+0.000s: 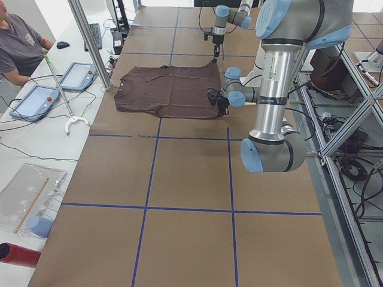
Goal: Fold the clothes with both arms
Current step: 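Grasp the hem corners with both grippers and lift, then carry the hem with both grippers toward the collar, folding the shirt in half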
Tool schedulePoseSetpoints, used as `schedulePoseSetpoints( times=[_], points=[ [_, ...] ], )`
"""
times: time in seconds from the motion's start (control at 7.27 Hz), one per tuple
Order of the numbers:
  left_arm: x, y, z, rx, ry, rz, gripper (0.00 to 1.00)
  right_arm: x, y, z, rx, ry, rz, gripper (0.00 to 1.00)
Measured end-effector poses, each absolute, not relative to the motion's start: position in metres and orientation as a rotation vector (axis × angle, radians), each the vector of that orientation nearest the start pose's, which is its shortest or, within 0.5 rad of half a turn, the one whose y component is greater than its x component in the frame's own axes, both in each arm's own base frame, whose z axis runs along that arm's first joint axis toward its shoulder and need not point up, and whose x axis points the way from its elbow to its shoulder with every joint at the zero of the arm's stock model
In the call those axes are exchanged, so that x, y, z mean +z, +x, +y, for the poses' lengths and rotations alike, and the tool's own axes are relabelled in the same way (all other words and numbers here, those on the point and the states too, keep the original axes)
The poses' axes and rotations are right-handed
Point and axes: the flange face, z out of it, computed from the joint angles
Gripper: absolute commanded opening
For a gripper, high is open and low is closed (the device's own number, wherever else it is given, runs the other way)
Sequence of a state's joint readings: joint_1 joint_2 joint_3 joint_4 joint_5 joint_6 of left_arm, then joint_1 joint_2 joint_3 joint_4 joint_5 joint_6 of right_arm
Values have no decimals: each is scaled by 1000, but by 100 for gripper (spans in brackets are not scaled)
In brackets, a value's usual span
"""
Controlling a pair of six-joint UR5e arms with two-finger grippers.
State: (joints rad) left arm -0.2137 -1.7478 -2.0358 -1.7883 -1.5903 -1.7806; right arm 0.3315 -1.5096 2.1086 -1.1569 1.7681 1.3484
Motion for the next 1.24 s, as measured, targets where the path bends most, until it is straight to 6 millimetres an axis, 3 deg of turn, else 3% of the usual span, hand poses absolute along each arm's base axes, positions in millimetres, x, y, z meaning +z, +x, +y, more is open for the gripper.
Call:
schedulePoseSetpoints(
  times=[0.69, 0.96, 1.24],
  points=[
    [217, 406, -216, -230, -8, 1193, 0, 299, -387, -252, -16, 113, -1095, 0],
    [190, 385, -209, -182, -18, 1393, 0, 281, -374, -246, -31, 109, -1141, 0],
    [178, 356, -195, -106, -56, 1550, 0, 259, -348, -231, -75, 54, -1204, 0]
  ],
)
